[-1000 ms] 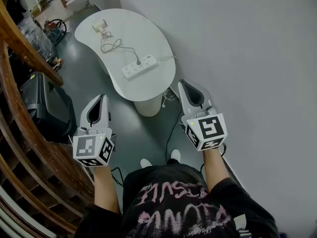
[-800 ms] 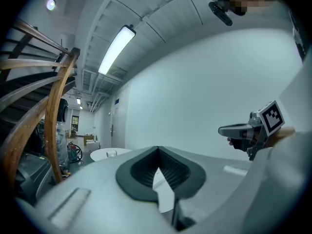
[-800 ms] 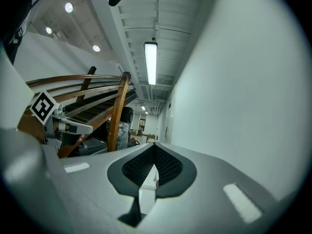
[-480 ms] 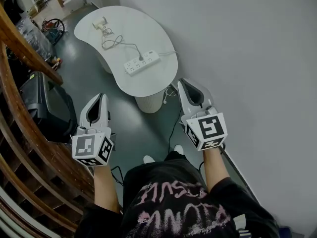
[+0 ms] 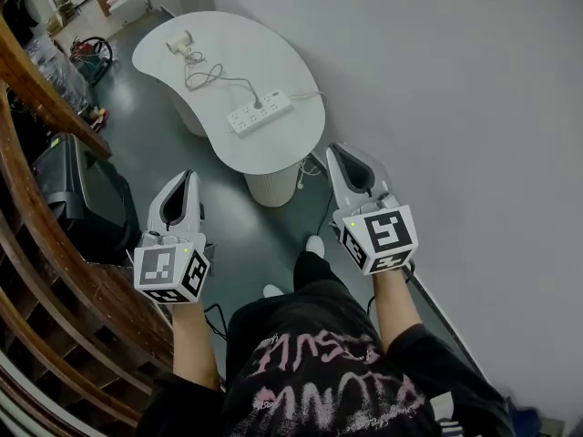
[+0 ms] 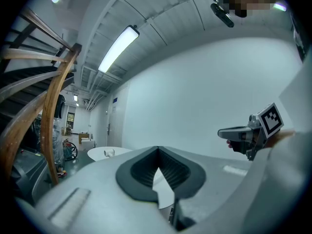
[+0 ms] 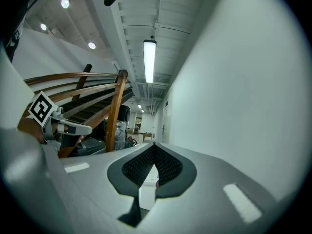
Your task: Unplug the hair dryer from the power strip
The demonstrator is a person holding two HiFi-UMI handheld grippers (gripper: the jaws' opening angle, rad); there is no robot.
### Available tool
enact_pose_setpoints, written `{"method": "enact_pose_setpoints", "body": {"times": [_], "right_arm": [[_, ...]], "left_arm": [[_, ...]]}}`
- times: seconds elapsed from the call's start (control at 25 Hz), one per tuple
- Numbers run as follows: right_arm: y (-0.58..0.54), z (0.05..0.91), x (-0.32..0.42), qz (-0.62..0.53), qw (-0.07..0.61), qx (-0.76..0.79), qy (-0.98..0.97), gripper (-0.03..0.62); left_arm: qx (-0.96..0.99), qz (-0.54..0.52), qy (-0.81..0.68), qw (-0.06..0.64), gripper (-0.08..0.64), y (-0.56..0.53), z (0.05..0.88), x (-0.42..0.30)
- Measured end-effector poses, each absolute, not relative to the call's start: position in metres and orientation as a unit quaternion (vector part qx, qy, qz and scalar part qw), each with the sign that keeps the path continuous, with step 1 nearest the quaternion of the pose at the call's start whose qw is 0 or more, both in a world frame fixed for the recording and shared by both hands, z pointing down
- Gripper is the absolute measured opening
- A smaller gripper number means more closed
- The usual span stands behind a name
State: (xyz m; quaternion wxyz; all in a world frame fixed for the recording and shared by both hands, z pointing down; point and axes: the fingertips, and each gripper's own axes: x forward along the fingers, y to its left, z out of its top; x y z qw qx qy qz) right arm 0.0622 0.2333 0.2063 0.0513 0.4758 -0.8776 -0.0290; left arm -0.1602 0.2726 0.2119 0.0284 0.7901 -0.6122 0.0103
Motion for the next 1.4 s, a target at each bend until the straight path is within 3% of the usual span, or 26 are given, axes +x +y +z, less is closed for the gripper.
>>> {"method": "enact_pose_setpoints", "body": {"times": [0.48,1.4], "right_arm": [[0.203,0.216,0.046,-0.028,0.038,0.461,-0.886,0.012],[0.098,0.243,0.050,0.009,0.050,0.463,-0.885,0.012]], "left_arm": [[0.791,0.022,-0.611,0.014,0.000,0.244,0.216,-0.166],[0.794,0.042,-0.605,0.048,0.000,0.139,0.245,-0.163]]}}
